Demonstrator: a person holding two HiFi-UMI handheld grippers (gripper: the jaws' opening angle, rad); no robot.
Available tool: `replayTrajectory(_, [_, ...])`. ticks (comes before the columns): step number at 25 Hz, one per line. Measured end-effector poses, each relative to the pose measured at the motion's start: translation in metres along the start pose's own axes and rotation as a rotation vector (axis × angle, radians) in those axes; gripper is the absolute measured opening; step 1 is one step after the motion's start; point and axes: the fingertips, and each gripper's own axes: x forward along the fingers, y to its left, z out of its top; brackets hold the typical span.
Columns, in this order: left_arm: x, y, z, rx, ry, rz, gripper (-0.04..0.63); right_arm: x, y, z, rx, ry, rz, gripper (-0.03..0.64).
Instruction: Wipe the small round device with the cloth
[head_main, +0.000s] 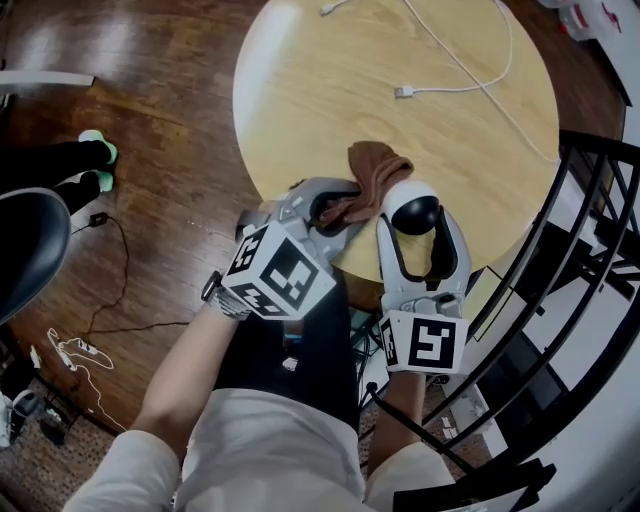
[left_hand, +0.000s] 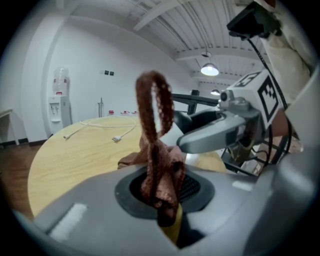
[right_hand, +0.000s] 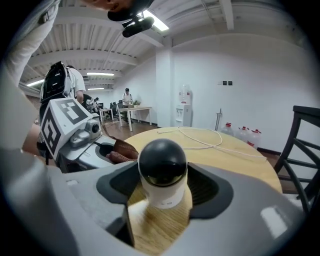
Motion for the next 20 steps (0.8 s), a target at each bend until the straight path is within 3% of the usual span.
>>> replayTrajectory(3, [-0.003, 0.006, 0.006, -0.041, -0.026, 0.015, 0.072, -0.002, -0.001, -0.004, 0.036, 0.023, -0.074, 0.297])
replayTrajectory(5, [-0.007, 0.014, 0.018, -0.066, -0.071, 0.024, 0.072, -0.003, 0.001, -0.002, 0.032, 0.026, -0.077, 0.293])
replayTrajectory(8, [-0.013, 0.021, 0.032, -0.085, -0.12, 0.021, 0.072, -0.005, 0.008, 0.007, -0.019, -0.01, 0.055, 0.295])
replayTrajectory(13, [-0.024, 0.032, 0.054, -0.107, -0.198, 0.02, 0.072, -0.004, 0.003, 0.001, -0.25, -0.012, 0.313, 0.31])
replayTrajectory(18, [-0.018, 0.032, 0.05, -0.099, -0.179, 0.008, 0.072, 0.01, 0.012, -0.006, -0.357, 0.006, 0.53, 0.371])
replayTrajectory(20, [-0.017, 0.03, 0.05, -0.096, -0.178, 0.001, 0.072, 0.018, 0.013, -0.014, -0.39, 0.034, 0.564, 0.373])
